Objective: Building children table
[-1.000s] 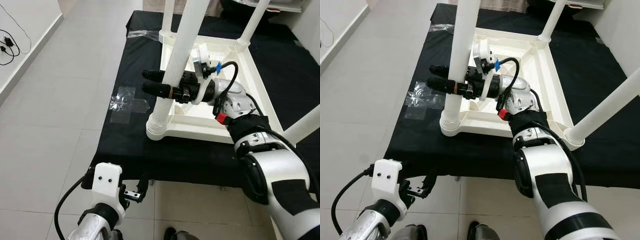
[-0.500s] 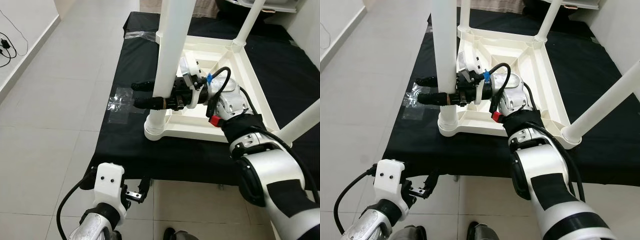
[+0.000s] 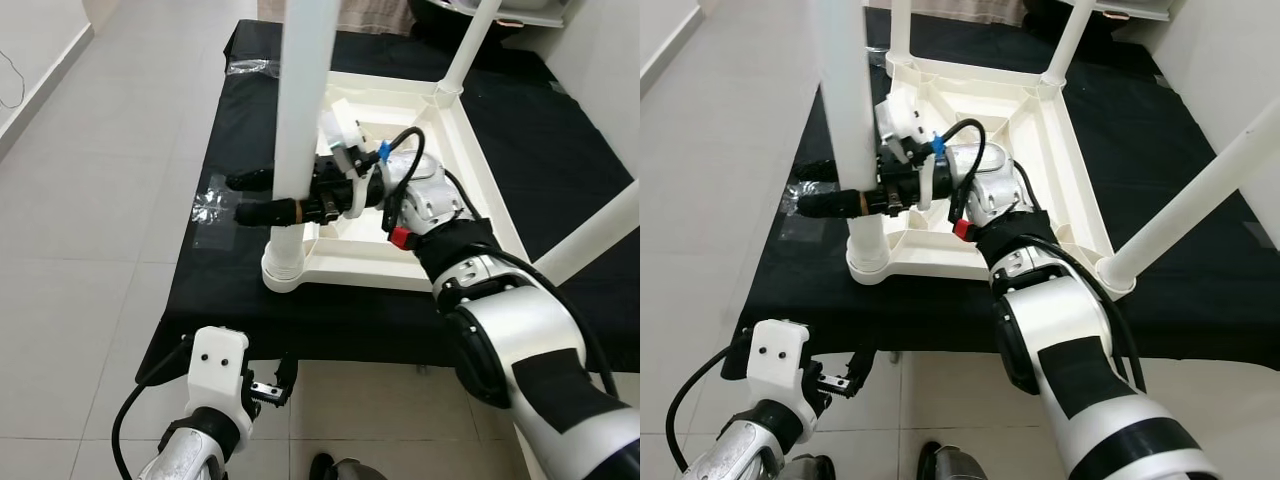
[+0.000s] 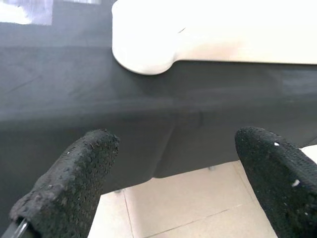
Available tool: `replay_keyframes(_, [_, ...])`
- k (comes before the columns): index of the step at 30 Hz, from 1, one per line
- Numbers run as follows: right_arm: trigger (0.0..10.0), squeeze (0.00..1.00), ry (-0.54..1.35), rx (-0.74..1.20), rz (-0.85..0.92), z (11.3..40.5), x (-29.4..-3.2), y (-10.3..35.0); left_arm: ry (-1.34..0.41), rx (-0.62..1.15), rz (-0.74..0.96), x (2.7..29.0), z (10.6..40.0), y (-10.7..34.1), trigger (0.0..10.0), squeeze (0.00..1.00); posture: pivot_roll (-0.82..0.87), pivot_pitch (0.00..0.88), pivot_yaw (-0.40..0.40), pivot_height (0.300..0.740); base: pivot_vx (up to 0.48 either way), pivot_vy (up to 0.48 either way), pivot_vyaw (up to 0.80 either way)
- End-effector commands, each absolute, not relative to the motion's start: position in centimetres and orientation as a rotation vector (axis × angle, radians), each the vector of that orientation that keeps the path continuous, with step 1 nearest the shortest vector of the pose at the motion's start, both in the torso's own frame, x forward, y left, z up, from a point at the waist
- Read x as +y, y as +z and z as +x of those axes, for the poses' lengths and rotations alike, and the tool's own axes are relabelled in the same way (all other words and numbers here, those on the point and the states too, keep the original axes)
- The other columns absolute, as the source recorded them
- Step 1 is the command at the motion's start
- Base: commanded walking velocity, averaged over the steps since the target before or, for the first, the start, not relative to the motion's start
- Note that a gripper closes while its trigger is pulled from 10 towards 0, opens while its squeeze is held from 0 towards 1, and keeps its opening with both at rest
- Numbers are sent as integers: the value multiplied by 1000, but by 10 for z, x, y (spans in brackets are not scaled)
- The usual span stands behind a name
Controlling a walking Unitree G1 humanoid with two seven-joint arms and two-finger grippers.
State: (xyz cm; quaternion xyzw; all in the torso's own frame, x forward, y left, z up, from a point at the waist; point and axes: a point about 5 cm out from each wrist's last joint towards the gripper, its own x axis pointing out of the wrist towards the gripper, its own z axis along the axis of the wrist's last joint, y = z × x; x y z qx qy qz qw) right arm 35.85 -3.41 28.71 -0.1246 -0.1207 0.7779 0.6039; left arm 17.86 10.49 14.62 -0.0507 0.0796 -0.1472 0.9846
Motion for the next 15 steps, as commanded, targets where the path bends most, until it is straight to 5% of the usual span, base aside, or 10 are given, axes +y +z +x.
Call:
replay_keyframes(1, [10000, 0, 1877, -182, -261, 353, -25, 265, -297, 174, -112, 103, 176, 145, 10000, 0, 147, 230, -185, 740, 0, 0, 0])
replay_keyframes(15, [10000, 0, 1856, -121, -135, 357, -24, 259, -288, 172, -112, 102, 177, 144, 10000, 0, 144, 235, -186, 740, 0, 0, 0])
